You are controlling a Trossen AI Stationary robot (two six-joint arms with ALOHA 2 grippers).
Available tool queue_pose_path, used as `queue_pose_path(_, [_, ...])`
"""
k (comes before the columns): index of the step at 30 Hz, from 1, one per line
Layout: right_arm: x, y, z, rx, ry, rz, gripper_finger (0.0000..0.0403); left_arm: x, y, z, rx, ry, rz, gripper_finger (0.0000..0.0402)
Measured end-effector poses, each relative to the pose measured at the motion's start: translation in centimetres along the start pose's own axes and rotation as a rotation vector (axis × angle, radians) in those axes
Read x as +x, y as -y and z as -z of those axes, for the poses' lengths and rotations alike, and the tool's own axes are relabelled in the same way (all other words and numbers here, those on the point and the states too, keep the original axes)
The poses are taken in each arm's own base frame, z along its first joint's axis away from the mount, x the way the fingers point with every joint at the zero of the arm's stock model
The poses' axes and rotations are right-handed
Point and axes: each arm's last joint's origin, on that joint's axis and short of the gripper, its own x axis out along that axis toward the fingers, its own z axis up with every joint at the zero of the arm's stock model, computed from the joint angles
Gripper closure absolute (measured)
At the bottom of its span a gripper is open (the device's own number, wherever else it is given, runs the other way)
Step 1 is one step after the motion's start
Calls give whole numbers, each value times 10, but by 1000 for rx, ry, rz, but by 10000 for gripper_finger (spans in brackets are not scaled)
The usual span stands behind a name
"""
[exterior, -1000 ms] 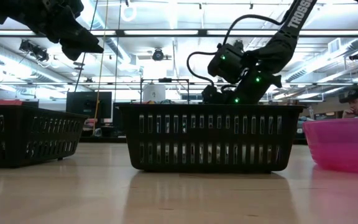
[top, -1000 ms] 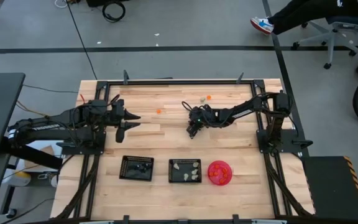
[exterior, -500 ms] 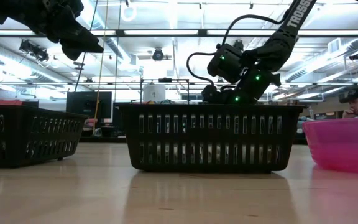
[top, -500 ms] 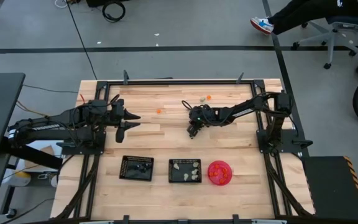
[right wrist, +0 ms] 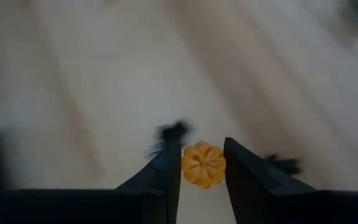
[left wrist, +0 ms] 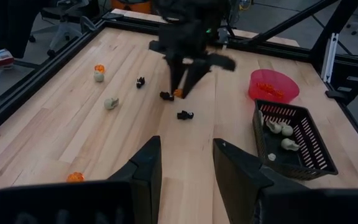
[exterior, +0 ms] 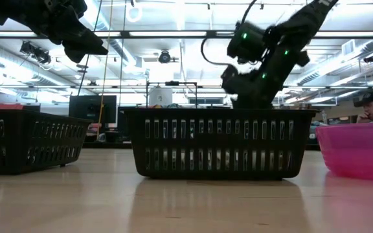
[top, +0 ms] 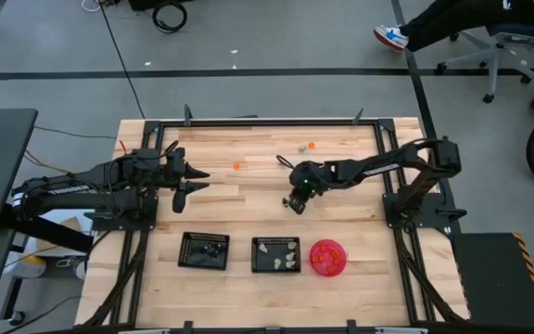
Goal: Sort Halloween decoration
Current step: Put the orange pumpkin toy into the pink bowl
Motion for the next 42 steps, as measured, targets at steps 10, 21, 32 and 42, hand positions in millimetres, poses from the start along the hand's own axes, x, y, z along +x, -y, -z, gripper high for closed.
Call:
queue_pose_path(10, [-28,-26,10,24,-119,-233,294,0,0,0,0,0,0,285])
queue_pose_path(21, [-39,-57,37,27,-406,-504,293,0,0,0,0,0,0,285])
queue_pose_path(32, [-49,-81,65,42,-603,-550,293,0,0,0,0,0,0,285])
queue_pose_path(42, [-52,-91,77,77,-619,-485,281,0,0,0,-3,0,0,285])
